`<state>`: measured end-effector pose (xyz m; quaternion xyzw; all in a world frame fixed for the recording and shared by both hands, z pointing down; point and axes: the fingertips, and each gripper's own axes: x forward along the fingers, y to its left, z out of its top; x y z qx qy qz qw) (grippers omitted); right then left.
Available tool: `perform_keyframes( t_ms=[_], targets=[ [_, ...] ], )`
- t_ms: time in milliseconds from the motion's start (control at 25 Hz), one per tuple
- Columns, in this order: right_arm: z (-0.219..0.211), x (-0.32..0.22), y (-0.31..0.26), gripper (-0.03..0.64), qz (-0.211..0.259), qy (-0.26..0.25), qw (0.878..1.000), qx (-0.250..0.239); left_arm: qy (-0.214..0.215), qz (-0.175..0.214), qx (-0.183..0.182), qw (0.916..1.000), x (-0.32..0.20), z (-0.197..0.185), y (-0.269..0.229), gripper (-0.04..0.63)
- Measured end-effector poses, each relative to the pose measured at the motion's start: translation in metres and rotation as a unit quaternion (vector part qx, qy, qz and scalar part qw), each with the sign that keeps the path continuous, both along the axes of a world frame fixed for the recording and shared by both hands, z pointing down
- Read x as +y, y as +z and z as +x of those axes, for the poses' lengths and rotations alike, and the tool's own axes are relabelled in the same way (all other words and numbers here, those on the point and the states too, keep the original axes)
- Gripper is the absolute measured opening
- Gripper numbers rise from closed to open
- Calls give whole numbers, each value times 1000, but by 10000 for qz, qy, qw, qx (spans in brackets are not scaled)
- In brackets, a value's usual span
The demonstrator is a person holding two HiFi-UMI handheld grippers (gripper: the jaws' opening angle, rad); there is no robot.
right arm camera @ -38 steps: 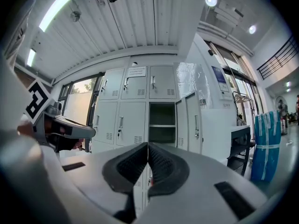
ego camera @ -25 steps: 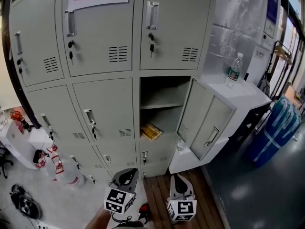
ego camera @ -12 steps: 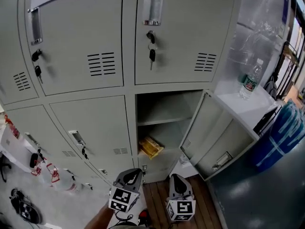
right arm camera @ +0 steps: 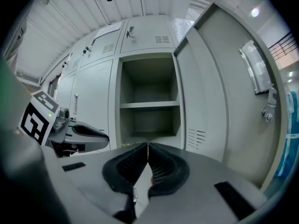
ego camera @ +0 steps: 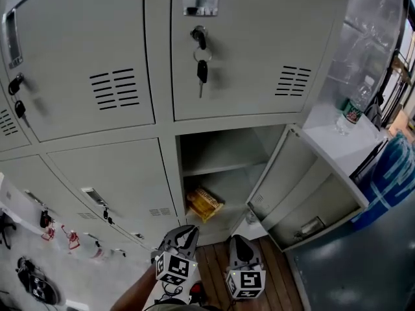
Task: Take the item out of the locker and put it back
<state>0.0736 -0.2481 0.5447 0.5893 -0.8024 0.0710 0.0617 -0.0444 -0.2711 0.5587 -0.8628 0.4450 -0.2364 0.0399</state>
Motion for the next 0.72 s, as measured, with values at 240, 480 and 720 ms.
perform_keyframes(
  t_ms=[240, 480, 720],
  targets=[
    [8, -4, 6, 18, -98, 116, 9999, -7, 376, 368, -1153, 9919, -13, 23, 19, 129],
    [17, -5, 11, 18, -164, 224, 9996, -19, 533, 171, -1701, 9838, -26, 33, 47, 225],
    [20, -6, 19, 18, -252, 291, 9993, -42, 521, 396, -2546, 9648, -41, 31, 70, 264]
  ],
)
